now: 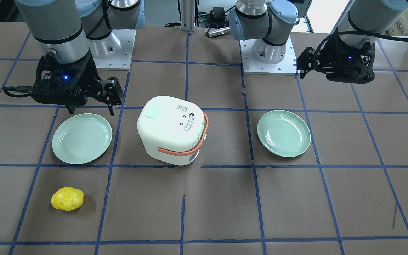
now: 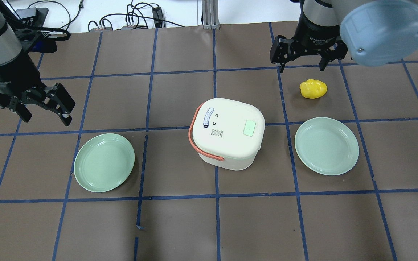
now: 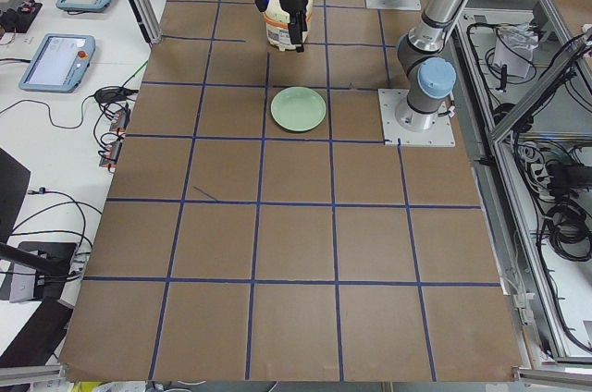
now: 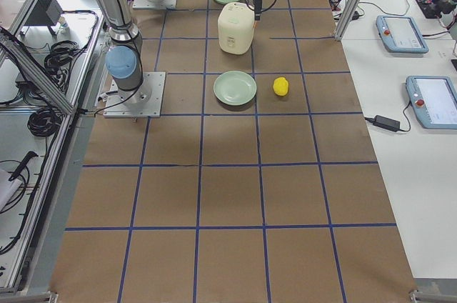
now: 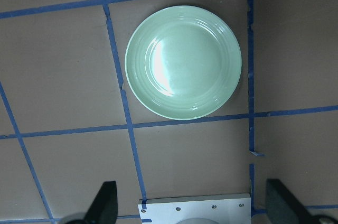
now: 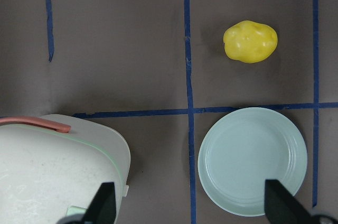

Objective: Press rice cooker button

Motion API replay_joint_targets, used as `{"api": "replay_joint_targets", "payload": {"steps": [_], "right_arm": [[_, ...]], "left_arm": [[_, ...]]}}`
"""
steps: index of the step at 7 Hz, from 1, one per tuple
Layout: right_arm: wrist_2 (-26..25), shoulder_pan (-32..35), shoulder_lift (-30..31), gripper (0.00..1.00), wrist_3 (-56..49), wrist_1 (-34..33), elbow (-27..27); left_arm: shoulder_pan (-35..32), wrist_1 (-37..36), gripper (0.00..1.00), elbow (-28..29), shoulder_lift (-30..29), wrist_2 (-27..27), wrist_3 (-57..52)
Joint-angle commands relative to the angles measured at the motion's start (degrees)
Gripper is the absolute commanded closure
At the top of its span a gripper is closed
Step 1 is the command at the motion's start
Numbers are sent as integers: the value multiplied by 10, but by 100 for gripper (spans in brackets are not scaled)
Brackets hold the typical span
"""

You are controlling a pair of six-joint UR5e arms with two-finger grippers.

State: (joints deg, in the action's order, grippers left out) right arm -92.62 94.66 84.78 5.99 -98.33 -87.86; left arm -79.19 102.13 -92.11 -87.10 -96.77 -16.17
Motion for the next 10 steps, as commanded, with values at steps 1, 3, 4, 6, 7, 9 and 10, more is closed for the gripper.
{"api": "replay_joint_targets", "payload": {"steps": [1, 3, 4, 6, 7, 9, 10], "right_arm": [[2, 0, 0, 0, 0, -5, -1], [2, 0, 0, 0, 2, -6, -13], [2, 1, 2, 0, 2, -6, -15], [2, 0, 1, 0, 2, -6, -15], [2, 1, 1, 0, 1, -6, -15], [-5, 3, 2, 0, -9, -19, -15], [-2, 5, 4, 0, -9, -17, -15]], "left_arm": [[0, 0, 0, 0, 0, 0, 0], [0, 0, 0, 0, 0, 0, 0], [0, 0, 0, 0, 0, 0, 0], [0, 0, 0, 0, 0, 0, 0], [0, 0, 0, 0, 0, 0, 0], [0, 0, 0, 0, 0, 0, 0], [0, 0, 0, 0, 0, 0, 0]]}}
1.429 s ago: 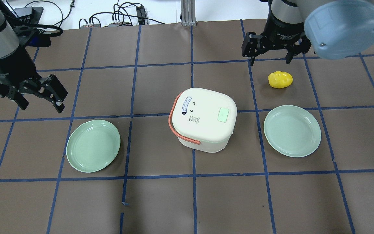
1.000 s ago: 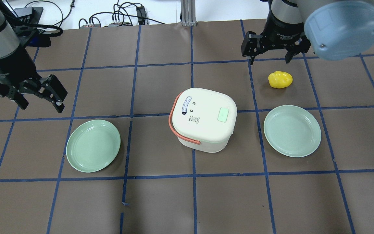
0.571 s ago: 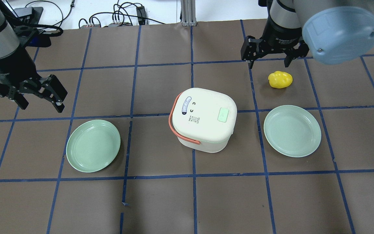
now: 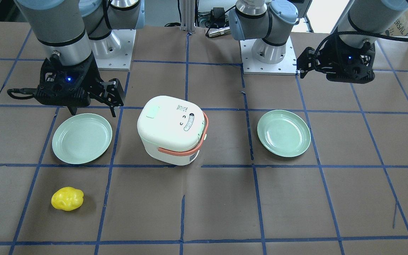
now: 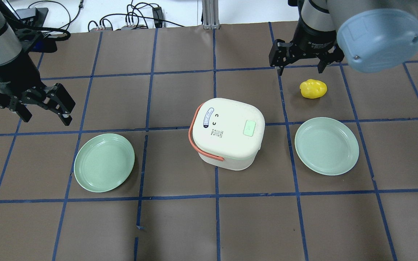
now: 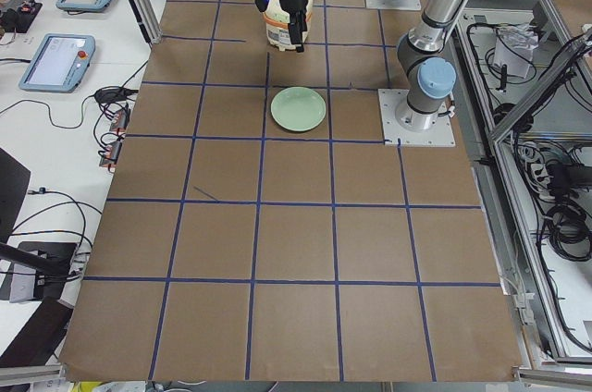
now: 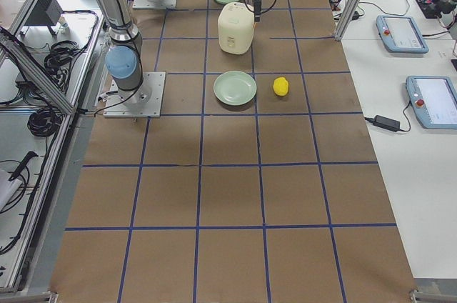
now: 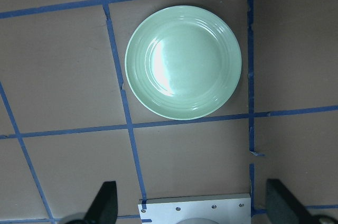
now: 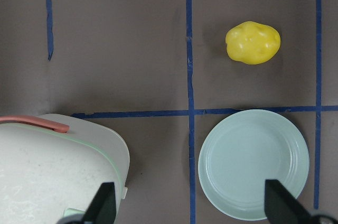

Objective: Press rice cooker button

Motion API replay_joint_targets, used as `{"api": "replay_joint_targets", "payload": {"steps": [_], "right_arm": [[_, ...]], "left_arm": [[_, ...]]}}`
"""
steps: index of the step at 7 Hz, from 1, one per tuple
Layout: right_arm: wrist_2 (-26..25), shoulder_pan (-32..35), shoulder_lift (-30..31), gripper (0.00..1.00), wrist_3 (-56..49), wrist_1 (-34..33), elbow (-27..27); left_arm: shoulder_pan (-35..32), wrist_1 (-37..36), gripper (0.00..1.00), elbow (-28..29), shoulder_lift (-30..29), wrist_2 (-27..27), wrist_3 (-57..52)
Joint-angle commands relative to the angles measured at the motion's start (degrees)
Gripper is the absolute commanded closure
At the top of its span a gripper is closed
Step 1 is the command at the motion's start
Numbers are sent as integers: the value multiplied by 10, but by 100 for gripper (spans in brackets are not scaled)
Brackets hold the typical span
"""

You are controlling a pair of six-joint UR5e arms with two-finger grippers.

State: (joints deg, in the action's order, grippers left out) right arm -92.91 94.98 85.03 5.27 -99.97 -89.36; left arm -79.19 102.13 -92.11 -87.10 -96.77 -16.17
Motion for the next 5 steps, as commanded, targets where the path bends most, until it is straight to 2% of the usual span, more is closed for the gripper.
{"api": "replay_joint_targets", "payload": {"steps": [1, 3, 4, 5], "right_arm": [[2, 2, 9, 0, -1, 0, -8], [18, 13, 21, 1, 37, -2, -21], [37, 33, 22, 1, 93, -2, -28], [38, 48, 24, 7, 104, -2, -49]], "left_arm": [[0, 0, 0, 0, 0, 0, 0], [0, 0, 0, 0, 0, 0, 0], [0, 0, 0, 0, 0, 0, 0], [0, 0, 0, 0, 0, 0, 0]]}}
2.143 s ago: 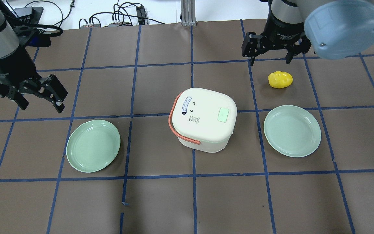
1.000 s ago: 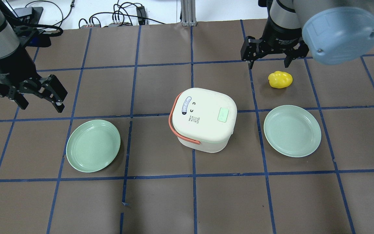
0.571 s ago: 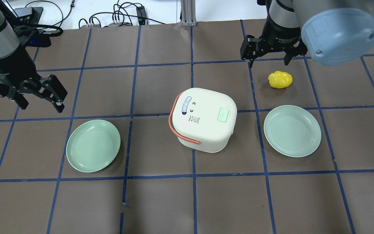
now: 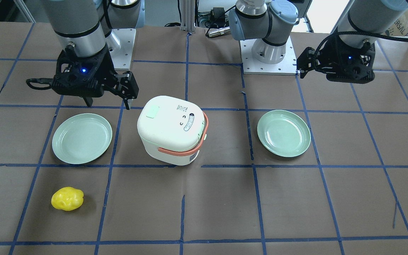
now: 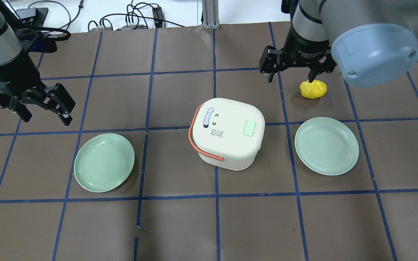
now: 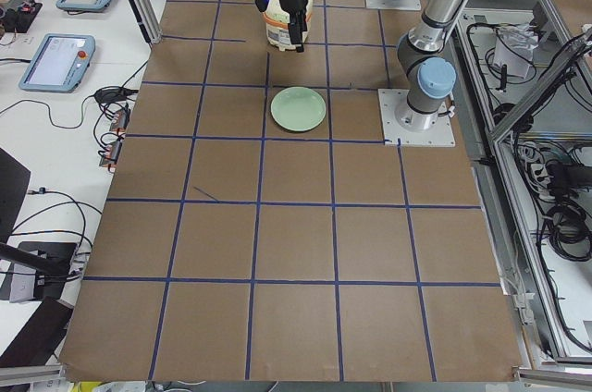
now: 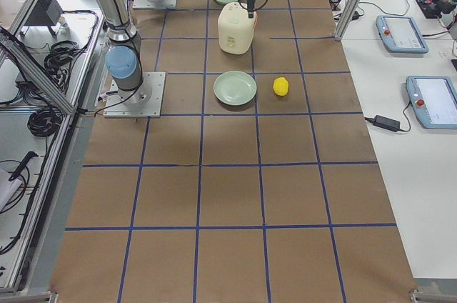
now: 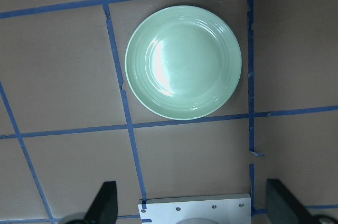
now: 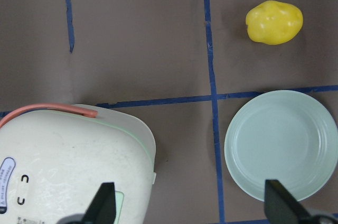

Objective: Press rice cooker button
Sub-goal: 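Move the right gripper over the rice cooker's green lid button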

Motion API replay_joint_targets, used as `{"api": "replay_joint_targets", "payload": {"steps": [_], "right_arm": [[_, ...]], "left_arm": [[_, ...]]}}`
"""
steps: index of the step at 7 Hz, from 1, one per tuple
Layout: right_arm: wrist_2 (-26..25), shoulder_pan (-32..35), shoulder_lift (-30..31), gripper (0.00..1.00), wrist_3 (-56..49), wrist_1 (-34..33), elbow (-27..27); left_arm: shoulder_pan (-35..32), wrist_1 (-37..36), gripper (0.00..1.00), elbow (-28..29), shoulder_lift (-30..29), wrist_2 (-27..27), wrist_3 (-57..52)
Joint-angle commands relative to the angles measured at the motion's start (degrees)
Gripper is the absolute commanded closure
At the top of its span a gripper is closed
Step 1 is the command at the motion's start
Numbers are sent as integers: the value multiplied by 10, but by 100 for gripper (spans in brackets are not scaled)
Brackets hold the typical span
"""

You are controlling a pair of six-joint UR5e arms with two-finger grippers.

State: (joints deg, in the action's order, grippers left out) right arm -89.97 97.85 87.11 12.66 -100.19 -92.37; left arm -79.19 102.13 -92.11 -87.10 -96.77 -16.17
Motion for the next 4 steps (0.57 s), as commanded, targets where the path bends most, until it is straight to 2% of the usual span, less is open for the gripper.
{"api": "replay_joint_targets", "payload": {"steps": [1, 2, 3, 4], "right_arm": [[10, 29, 8, 26, 46, 0, -39], [18, 37, 17, 50, 80, 0, -54], [47, 42, 23, 71, 95, 1, -67], [49, 42, 24, 83, 87, 1, -81]], "left_arm": [[0, 0, 0, 0, 0, 0, 0], [0, 0, 0, 0, 0, 0, 0], [0, 0, 0, 0, 0, 0, 0], [0, 0, 0, 0, 0, 0, 0]]}}
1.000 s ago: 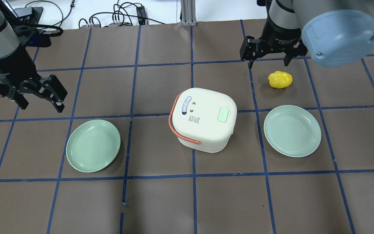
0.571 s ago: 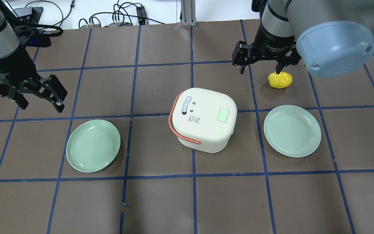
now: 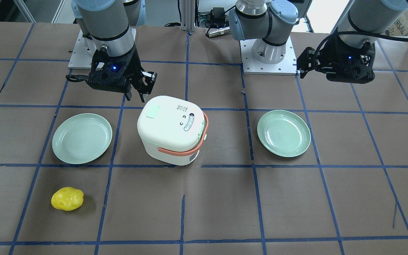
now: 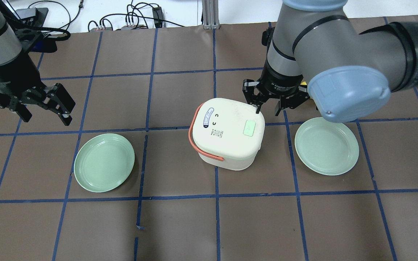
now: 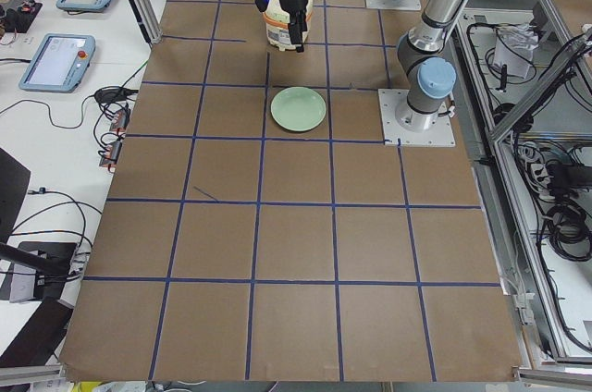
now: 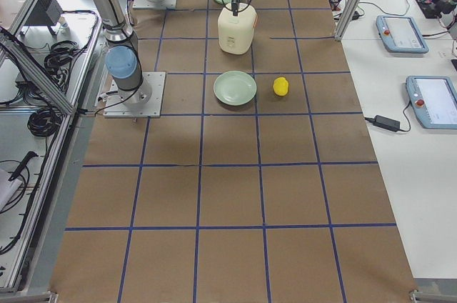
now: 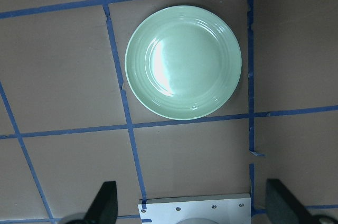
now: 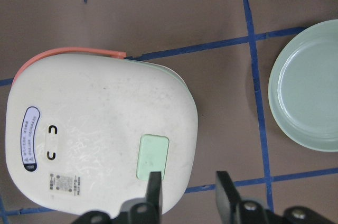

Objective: Press rice cooker button
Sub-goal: 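Move the right gripper over the rice cooker's green lid button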

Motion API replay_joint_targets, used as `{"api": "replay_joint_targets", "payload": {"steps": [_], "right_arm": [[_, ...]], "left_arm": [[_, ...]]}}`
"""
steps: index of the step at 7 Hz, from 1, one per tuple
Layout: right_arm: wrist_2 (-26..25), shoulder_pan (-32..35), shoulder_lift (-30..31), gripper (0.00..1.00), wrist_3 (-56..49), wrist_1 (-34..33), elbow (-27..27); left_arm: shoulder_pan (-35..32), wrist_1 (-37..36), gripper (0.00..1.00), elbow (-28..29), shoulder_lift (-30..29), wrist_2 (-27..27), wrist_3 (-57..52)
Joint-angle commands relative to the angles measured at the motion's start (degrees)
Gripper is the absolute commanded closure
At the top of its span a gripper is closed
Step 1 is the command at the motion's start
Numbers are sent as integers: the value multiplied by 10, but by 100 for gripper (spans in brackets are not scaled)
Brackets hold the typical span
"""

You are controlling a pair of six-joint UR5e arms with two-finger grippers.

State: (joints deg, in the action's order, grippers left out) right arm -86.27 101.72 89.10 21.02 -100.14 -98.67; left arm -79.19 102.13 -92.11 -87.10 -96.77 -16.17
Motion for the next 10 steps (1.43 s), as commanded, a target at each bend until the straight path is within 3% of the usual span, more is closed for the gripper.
{"api": "replay_joint_targets", "payload": {"steps": [1, 5, 10], "right_arm": [[13, 4, 11, 92, 2, -1, -26], [43, 8, 5, 92, -24, -34, -46], [47, 8, -7, 91, -41, -65, -59]], "left_arm": [[0, 0, 0, 0, 0, 0, 0], [0, 0, 0, 0, 0, 0, 0], [0, 0, 0, 0, 0, 0, 0]]}}
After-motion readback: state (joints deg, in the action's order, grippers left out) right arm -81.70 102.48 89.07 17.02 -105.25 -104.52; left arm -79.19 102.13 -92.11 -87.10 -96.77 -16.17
